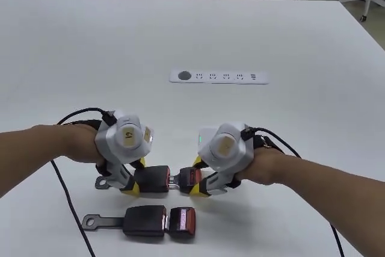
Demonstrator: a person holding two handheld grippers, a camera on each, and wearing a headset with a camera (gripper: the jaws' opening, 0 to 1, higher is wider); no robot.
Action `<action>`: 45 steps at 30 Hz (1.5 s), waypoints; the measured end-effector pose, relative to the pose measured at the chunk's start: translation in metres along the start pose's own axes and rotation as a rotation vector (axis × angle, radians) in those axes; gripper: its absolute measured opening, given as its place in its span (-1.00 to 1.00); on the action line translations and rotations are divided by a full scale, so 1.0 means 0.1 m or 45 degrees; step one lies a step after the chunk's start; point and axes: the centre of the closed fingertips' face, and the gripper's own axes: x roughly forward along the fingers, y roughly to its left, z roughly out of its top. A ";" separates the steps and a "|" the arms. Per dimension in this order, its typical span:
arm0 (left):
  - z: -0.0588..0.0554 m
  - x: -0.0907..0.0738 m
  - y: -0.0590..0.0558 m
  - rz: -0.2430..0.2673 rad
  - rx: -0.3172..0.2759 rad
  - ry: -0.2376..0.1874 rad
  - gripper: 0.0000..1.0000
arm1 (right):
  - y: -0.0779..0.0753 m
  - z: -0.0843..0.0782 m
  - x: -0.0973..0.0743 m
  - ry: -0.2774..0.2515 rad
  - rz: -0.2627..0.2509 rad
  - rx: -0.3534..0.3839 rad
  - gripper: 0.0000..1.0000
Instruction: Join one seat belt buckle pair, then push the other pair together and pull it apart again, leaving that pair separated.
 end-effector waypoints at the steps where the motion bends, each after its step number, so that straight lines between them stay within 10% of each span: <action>1: 0.00 0.00 0.00 0.000 0.000 0.005 -0.38 | -0.01 0.01 0.01 -0.003 0.003 0.003 -0.42; 45: 0.00 0.01 0.00 0.007 -0.001 0.047 -0.36 | 0.01 -0.29 -0.19 0.081 0.037 -0.027 -0.42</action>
